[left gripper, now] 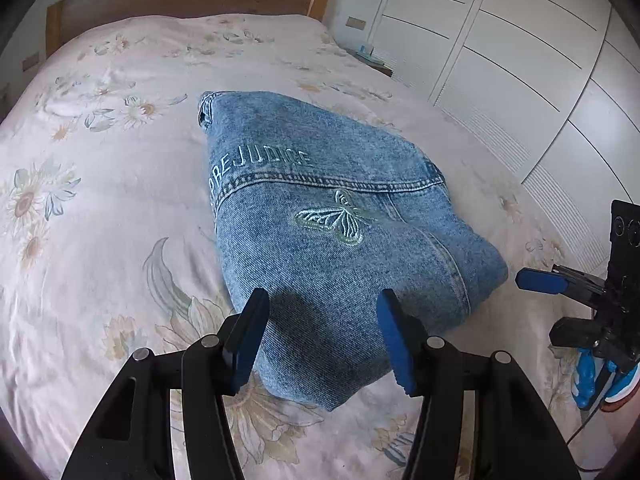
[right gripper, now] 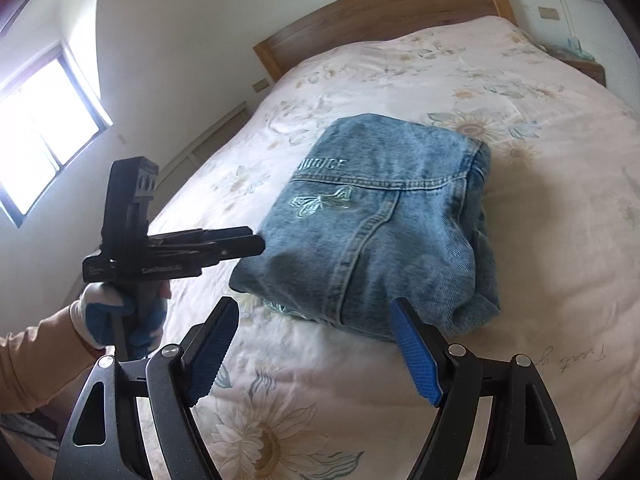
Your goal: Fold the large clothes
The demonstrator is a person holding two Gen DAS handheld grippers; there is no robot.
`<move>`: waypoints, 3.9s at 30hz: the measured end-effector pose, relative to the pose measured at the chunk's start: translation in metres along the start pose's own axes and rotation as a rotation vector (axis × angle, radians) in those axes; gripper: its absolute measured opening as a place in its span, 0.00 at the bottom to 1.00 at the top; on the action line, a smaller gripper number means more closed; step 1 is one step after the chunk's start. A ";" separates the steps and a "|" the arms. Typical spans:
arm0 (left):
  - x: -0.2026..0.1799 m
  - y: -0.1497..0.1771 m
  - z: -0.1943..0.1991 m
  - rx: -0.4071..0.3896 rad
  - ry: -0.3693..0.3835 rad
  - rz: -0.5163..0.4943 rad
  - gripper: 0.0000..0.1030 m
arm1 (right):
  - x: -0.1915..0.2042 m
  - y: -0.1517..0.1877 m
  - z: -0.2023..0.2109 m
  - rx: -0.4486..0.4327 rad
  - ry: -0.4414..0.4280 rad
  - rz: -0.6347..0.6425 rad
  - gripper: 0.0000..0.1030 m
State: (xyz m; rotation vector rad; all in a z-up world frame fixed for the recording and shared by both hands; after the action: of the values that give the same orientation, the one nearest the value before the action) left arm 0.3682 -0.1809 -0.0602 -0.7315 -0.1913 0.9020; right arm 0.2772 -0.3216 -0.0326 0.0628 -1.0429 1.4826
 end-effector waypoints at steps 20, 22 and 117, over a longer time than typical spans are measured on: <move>0.017 -0.002 -0.003 0.002 -0.038 0.045 0.59 | -0.075 -0.005 -0.032 0.079 0.224 -0.152 0.78; 0.030 -0.009 -0.003 -0.001 -0.039 0.094 0.59 | -0.072 -0.017 -0.024 0.047 0.233 -0.141 0.78; -0.059 0.200 0.293 -0.190 -0.457 0.203 0.99 | 0.159 0.150 0.158 -0.320 0.465 0.056 1.00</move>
State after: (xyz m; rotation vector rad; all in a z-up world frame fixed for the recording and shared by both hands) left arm 0.0722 -0.0005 0.0364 -0.7191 -0.6226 1.2516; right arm 0.0336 -0.2718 0.0722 -0.5190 -0.8879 1.2781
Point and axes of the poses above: each gripper's, at about its wrist camera, not at the fingertips, and z roughly against the way its jaws point, x to its left, y to its underside, the point moved 7 cm from there along -z, roughly the way its jaws point, and after that the axes turned 12 degrees about -z, right-handed, at the moved point
